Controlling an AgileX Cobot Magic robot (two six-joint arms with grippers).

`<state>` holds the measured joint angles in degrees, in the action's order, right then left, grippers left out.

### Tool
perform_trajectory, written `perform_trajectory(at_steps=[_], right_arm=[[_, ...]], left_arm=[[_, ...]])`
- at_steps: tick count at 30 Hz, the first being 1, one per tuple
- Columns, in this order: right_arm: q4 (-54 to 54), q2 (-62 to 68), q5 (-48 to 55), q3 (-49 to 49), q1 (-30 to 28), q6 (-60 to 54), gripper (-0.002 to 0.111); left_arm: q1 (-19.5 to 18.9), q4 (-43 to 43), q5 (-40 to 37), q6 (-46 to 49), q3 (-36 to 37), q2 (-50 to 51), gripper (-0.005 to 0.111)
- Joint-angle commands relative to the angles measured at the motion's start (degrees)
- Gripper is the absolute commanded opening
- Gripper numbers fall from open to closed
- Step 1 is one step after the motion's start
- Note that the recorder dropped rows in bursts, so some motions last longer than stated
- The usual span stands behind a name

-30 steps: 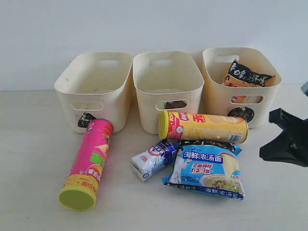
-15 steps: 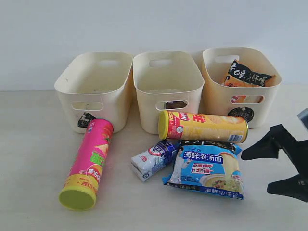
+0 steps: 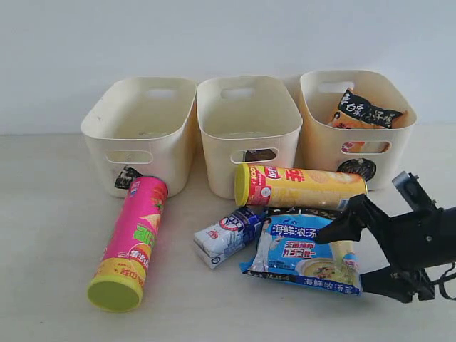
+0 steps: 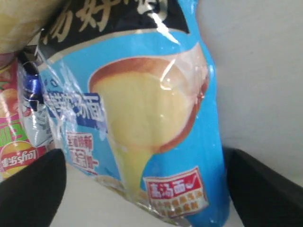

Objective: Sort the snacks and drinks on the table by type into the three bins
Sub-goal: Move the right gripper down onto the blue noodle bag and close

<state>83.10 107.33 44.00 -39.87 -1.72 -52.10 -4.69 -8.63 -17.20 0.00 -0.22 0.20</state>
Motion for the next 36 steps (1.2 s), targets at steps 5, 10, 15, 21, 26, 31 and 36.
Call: perform_trajectory(at_steps=[5,10,15,21,26,31,36], right_arm=[[4.82,5.35,-3.56,0.38,0.26,-5.42,0.08],[4.83,5.35,-5.88,0.28,0.26,-5.42,0.074],[6.36,5.35,-9.67,0.28,0.95,-5.69,0.074],[8.12,5.35,-14.3,-0.1,4.76,-7.47,0.074],[7.35,5.35,-16.61,-0.8,5.68,-7.73,0.048],[6.01,5.25,-16.28,-0.8,5.68,-7.83,0.0],[4.23,5.25,-11.83,-0.8,5.68,-8.27,0.0]], left_arm=[[0.24,0.32,0.5,-0.43,0.22,-0.2,0.004],[0.24,0.32,0.5,-0.43,0.22,-0.2,0.004],[0.24,0.32,0.5,-0.43,0.22,-0.2,0.004],[0.24,0.32,0.5,-0.43,0.22,-0.2,0.004],[0.24,0.32,0.5,-0.43,0.22,-0.2,0.004],[0.24,0.32,0.5,-0.43,0.22,-0.2,0.004],[0.24,0.32,0.5,-0.43,0.22,-0.2,0.004]])
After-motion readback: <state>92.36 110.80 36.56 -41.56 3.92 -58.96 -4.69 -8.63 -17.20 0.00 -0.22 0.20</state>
